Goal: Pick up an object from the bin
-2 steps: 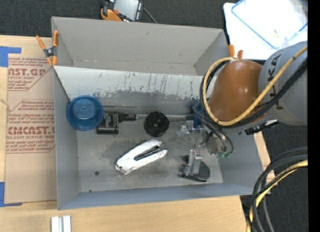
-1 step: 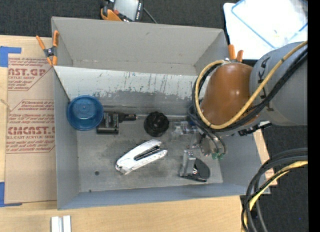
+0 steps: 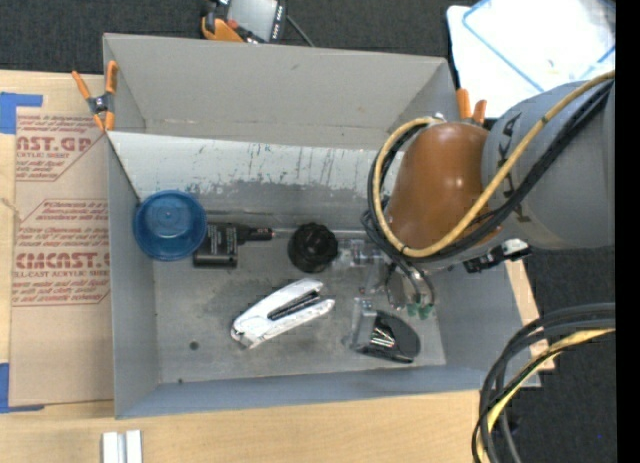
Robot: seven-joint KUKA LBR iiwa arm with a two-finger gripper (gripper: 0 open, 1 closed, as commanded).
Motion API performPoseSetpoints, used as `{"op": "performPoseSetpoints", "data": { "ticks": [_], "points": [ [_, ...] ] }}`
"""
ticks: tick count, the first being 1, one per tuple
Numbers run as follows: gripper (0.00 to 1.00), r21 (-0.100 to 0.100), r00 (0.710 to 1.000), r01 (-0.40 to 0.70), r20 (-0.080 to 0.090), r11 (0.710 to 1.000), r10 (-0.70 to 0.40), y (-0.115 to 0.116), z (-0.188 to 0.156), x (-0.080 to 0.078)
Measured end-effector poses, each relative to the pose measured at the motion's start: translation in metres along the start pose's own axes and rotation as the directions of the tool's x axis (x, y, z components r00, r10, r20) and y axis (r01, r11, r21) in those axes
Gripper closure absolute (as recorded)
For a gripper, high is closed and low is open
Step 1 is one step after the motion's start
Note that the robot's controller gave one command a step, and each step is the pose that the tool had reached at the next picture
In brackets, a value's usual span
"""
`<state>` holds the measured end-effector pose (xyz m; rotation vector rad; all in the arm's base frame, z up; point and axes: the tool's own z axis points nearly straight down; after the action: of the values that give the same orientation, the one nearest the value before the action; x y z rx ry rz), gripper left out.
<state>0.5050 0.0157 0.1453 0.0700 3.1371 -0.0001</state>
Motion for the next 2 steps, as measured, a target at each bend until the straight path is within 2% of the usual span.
{"op": "performPoseSetpoints", "data": {
  "ticks": [1,2],
  "points": [
    [0.00,-0.003,0.989,0.150,0.001,0.989,-0.150,0.069,0.074,0.010],
    [0.00,0.000,0.999,0.033,0.013,0.999,-0.033,0.052,0.058,-0.004]
  ]
}}
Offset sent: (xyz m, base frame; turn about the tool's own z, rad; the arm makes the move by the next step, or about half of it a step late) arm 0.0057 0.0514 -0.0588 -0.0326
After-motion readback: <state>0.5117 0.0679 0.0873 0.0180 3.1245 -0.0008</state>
